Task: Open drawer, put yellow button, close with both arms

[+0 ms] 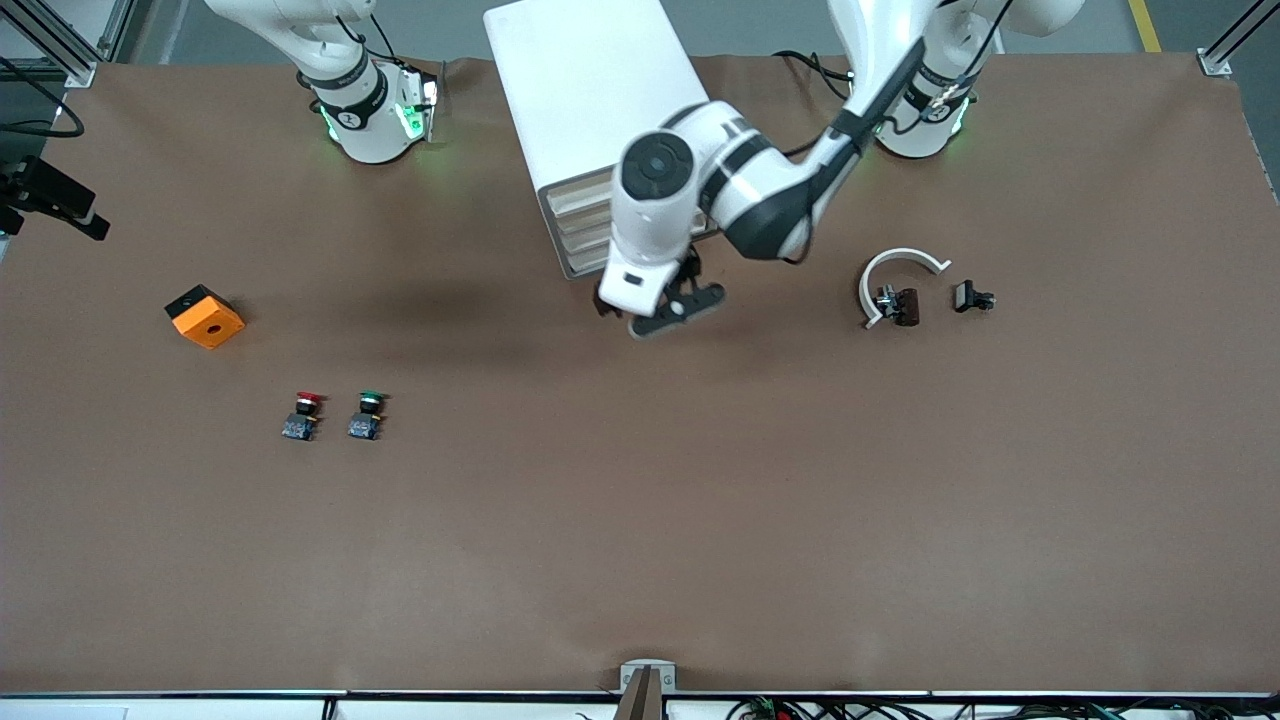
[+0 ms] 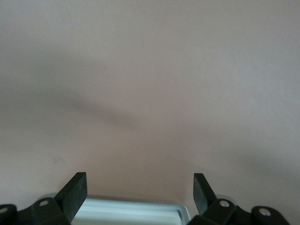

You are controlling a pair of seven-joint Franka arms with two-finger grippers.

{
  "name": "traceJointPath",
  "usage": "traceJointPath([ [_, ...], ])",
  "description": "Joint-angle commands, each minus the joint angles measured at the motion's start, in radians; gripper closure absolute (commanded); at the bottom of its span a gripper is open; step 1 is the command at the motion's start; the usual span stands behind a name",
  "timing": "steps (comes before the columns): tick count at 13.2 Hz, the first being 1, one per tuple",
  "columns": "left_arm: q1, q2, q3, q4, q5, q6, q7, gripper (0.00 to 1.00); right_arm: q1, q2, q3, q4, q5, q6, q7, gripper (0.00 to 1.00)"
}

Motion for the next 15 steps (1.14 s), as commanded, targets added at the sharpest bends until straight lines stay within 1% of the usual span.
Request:
traceJointPath([
  [1, 0.11, -0.035, -0.004, 0.005, 0.007, -0.073, 0.183, 0.0, 0.028, -0.016, 0.007, 0.01, 0.017, -0.01, 0.052, 0.0],
  [3, 0.216, -0.072, -0.004, 0.002, 0.009, -0.126, 0.329, 0.0, 0.028, -0.016, 0.004, 0.01, 0.017, -0.011, 0.041, 0.0],
  [6, 0.423, -0.122, -0.009, -0.004, 0.009, -0.183, 0.62, 0.0, 0.026, -0.018, 0.001, 0.01, 0.006, -0.017, 0.032, 0.0],
  [8, 0.536, -0.173, -0.009, -0.016, 0.009, -0.214, 0.757, 0.0, 0.022, -0.016, -0.004, 0.01, 0.003, -0.016, 0.018, 0.0],
  [10, 0.674, -0.248, -0.014, -0.05, 0.003, -0.237, 0.943, 0.0, 0.001, -0.018, -0.005, 0.01, -0.011, -0.017, -0.051, 0.0],
  [12, 0.782, -0.335, -0.015, -0.1, -0.01, -0.249, 1.1, 0.0, -0.027, -0.018, -0.005, 0.008, -0.011, -0.019, -0.077, 0.0],
  [14, 0.868, -0.415, -0.015, -0.126, -0.042, -0.249, 1.211, 0.0, -0.027, -0.018, -0.004, 0.007, -0.011, -0.017, -0.079, 0.0],
  [15, 0.889, -0.449, -0.015, -0.134, -0.056, -0.249, 1.236, 0.0, -0.027, -0.018, -0.004, 0.007, -0.011, -0.016, -0.079, 0.0],
])
